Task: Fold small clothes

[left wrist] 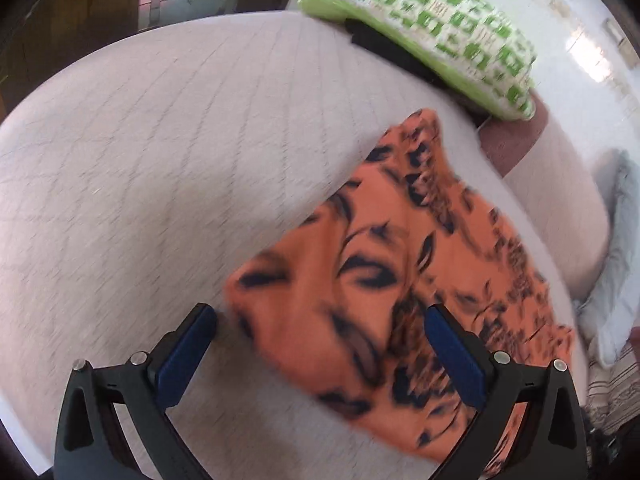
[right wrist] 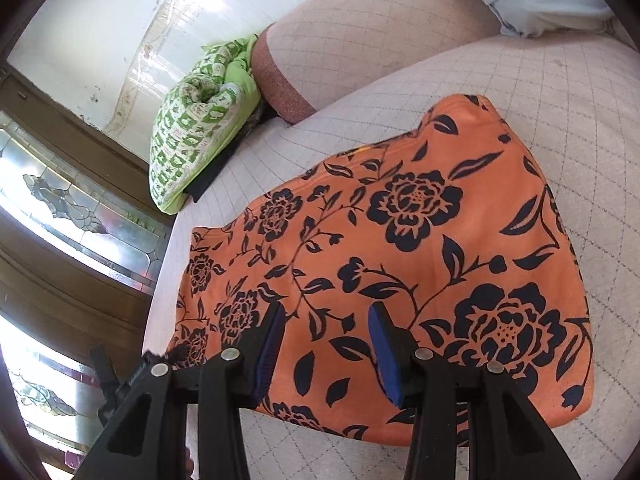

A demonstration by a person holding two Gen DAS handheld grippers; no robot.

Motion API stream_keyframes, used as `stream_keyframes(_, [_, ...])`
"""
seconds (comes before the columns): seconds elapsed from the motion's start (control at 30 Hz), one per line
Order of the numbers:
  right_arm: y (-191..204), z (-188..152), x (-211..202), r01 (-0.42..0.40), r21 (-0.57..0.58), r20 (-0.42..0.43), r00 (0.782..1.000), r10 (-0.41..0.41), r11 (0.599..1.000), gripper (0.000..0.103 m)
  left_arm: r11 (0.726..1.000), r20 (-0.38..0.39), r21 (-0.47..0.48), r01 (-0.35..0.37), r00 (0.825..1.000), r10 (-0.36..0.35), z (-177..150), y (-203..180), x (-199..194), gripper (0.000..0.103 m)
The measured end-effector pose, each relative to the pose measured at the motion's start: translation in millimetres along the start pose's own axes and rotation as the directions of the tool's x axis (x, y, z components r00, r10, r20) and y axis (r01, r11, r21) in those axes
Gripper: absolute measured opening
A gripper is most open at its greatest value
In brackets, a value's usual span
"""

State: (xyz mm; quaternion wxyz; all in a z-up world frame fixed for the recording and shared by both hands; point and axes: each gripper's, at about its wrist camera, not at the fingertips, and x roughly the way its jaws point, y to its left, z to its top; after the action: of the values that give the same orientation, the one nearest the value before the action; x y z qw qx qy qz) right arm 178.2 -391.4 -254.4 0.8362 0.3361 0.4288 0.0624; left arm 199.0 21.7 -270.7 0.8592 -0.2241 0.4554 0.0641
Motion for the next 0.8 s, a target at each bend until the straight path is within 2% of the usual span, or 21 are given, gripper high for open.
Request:
stream_keyframes(0.17, [0.6, 0.2, 3.6, 0.004, -0.010, -0.002, 1.000, -0.004, 1.000, 0.047, 0.998, 0.018, 0.049, 0.034, 0.999, -0.035, 6.4, -13.4, 15.3, 0.100])
stream_keyframes(0.2, [1.1, 0.1, 4.2, 0.005, -0.013, -0.002, 1.000, -0.005, 1.000, 0.047, 0.998, 0.025, 0.067, 0.018, 0.999, -0.020, 5.2, -14.5, 16.9, 0.089])
stream_keyframes(0.23, [1.2, 0.0, 5.4, 0.008, -0.017, -0.004, 1.000, -0.008, 1.000, 0.047, 0.996, 0.034, 0.090, -0.014, 0.999, 0.011, 6.6, -17.7, 19.6, 0.071])
stream_keyframes(0.27, [1.2, -0.2, 6.4, 0.012, -0.018, -0.005, 1.000, -0.012, 1.000, 0.047, 0.993, 0.041, 0.112, -0.033, 0.999, 0.028, 7.9, -22.0, 23.0, 0.066])
stream_keyframes(0.33, [1.2, -0.1, 8.1, 0.012, -0.015, -0.008, 1.000, -0.012, 1.000, 0.047, 0.993, 0.038, 0.114, 0.008, 0.999, -0.012, 10.9, -24.8, 25.1, 0.049])
stream_keyframes(0.53, [4.7, -0.4, 9.7, 0.008, -0.024, 0.000, 1.000, -0.008, 1.000, 0.047, 0.992, 0.041, 0.100, 0.072, 0.996, -0.076, 8.0, -19.8, 11.9, 0.036])
stream_keyframes(0.8, [7.6, -4.3, 12.9, -0.003, -0.044, -0.013, 1.000, 0.003, 0.999, 0.047, 0.967, 0.113, 0.234, 0.096, 0.986, -0.125, -1.9, -50.6, -27.6, 0.033])
